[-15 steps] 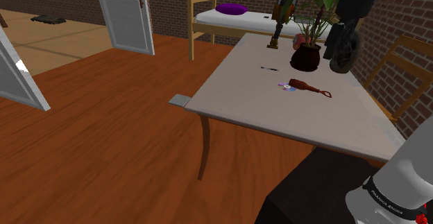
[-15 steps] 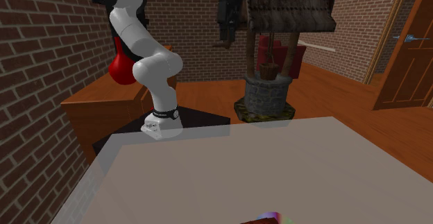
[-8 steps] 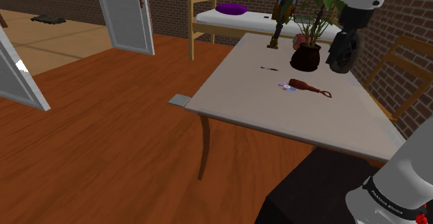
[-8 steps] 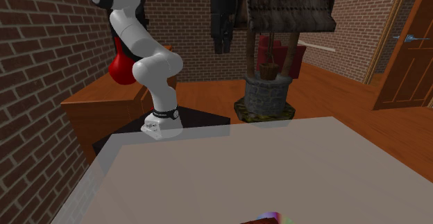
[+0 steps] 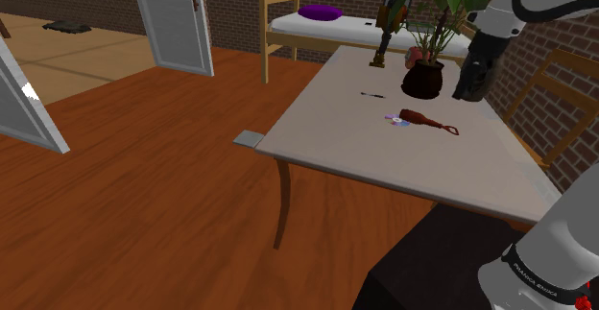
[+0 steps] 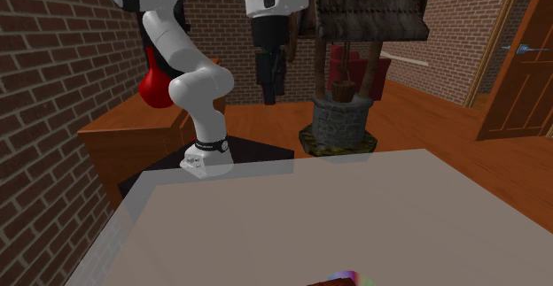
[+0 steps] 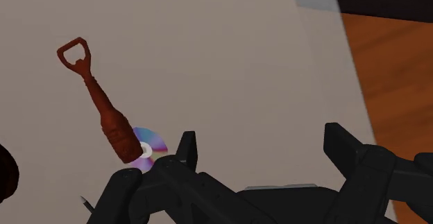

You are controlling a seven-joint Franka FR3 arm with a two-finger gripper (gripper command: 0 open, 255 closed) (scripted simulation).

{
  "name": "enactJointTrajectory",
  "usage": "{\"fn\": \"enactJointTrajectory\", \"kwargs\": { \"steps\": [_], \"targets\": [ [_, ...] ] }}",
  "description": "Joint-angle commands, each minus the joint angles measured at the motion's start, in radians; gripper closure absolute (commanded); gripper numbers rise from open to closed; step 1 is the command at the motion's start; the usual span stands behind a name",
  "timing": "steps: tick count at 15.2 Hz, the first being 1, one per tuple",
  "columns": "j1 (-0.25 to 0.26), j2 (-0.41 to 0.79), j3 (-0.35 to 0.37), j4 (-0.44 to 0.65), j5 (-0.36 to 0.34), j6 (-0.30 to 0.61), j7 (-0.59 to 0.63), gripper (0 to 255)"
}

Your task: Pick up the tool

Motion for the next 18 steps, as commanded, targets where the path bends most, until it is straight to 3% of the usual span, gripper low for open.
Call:
{"fn": "enactJointTrajectory", "kwargs": {
  "steps": [1, 7, 11, 15, 18],
  "targets": [
    [0.000, 0.038, -0.061, -0.011, -0.011, 0.066, -0.065, 0],
    [0.031, 0.193, -0.250, 0.016, 0.009, 0.231, -0.273, 0],
    [0.087, 0.333, -0.389, 0.069, 0.085, 0.329, -0.443, 0],
    [0.172, 0.513, -0.541, 0.151, 0.252, 0.399, -0.664, 0],
    [0.225, 0.696, -0.641, 0.236, 0.472, 0.410, -0.886, 0]
  ]
}}
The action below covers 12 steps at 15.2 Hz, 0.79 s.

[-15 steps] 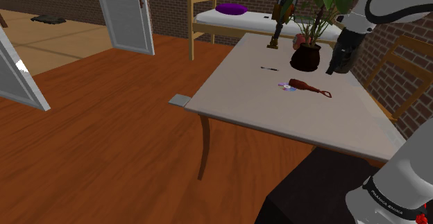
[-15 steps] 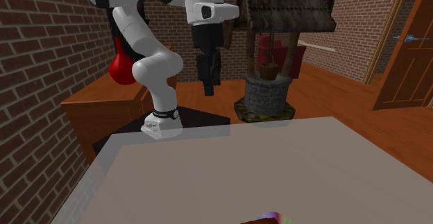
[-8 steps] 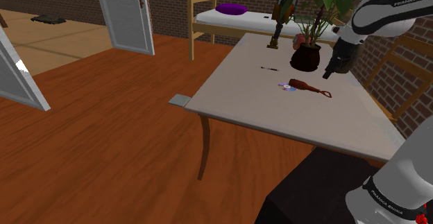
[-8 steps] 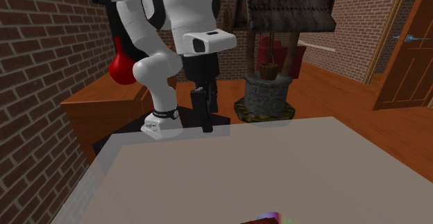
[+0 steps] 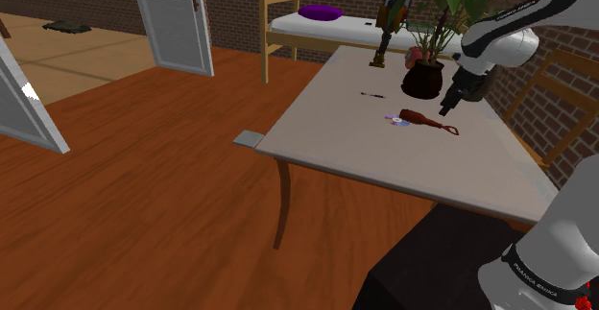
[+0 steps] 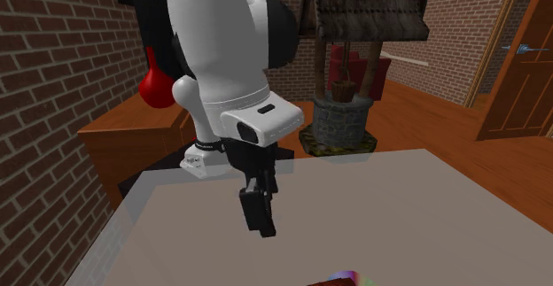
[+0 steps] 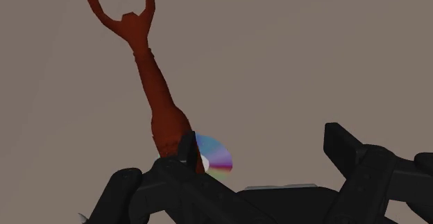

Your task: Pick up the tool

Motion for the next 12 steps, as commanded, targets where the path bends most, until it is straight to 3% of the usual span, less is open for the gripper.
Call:
{"fn": "enactJointTrajectory", "kwargs": {
  "steps": [1, 4, 7, 8, 12],
  "targets": [
    [0.019, 0.152, -0.059, 0.078, 0.187, -0.011, -0.180, 0],
    [-0.069, 0.350, -0.023, 0.193, 0.412, -0.068, -0.381, 0],
    [-0.196, 0.505, 0.058, 0.319, 0.548, -0.126, -0.504, 0],
    [-0.223, 0.536, 0.076, 0.348, 0.570, -0.139, -0.524, 0],
    [-0.242, 0.570, 0.101, 0.339, 0.607, -0.110, -0.554, 0]
  ]
}}
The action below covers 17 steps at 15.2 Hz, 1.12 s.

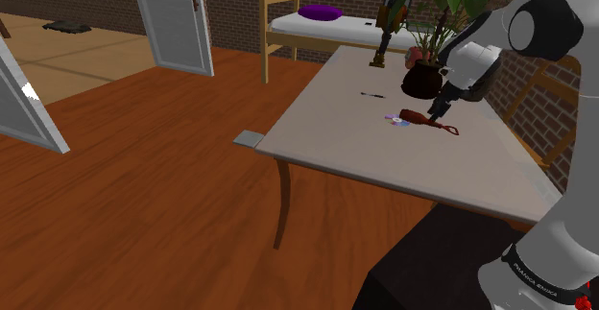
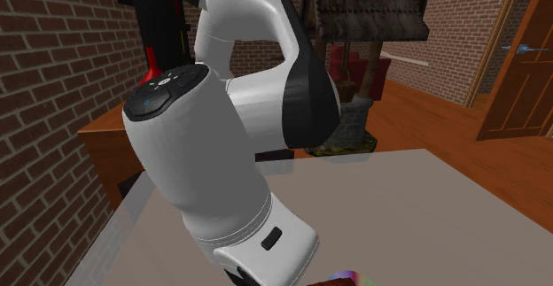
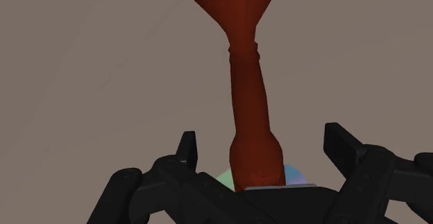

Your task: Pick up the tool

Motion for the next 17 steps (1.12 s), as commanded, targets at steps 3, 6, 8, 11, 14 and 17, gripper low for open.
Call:
{"fn": "enactJointTrajectory", "kwargs": {
  "steps": [3, 6, 8, 11, 14, 17],
  "targets": [
    [-0.021, 0.038, 0.025, -0.003, 0.041, 0.026, -0.033, 0],
    [-0.024, 0.045, 0.030, -0.001, 0.047, 0.029, -0.037, 255],
    [-0.025, 0.046, 0.031, -0.001, 0.048, 0.030, -0.037, 255],
    [-0.024, 0.046, 0.030, -0.001, 0.048, 0.030, -0.037, 255],
    [-0.024, 0.046, 0.030, -0.001, 0.048, 0.030, -0.037, 255],
    [-0.014, 0.025, 0.017, -0.001, 0.027, 0.016, -0.022, 255]
  ]
}}
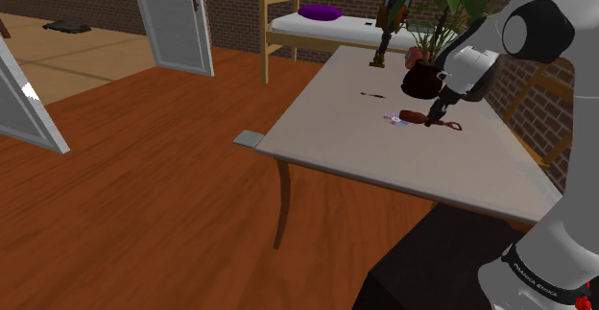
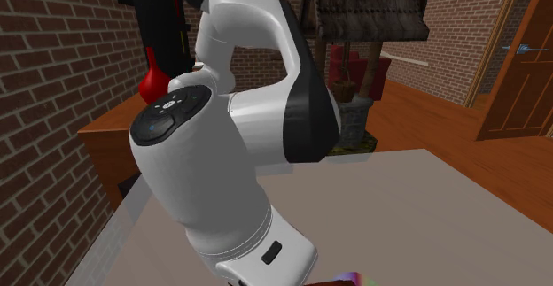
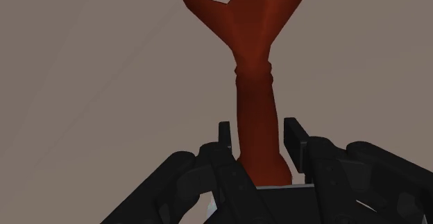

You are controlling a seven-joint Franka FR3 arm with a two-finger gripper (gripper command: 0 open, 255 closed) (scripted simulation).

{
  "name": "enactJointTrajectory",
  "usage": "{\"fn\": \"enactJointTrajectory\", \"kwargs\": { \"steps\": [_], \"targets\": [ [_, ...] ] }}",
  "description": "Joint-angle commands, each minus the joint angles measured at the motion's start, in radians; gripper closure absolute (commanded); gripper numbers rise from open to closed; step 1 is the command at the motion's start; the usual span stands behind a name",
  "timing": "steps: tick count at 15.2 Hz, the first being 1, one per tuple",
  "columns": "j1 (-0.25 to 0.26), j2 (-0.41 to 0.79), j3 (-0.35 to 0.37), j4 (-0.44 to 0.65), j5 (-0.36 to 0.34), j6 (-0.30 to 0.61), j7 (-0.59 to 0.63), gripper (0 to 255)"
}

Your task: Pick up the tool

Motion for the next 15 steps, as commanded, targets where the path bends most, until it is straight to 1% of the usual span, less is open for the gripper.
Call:
{"fn": "enactJointTrajectory", "kwargs": {
  "steps": [1, 13, 15],
  "targets": [
    [0.007, -0.015, -0.011, 0.003, -0.017, -0.012, 0.013, 255],
    [0.055, -0.114, -0.074, 0.039, -0.128, -0.102, 0.105, 255],
    [0.055, -0.116, -0.075, 0.039, -0.129, -0.103, 0.106, 255]
  ]
}}
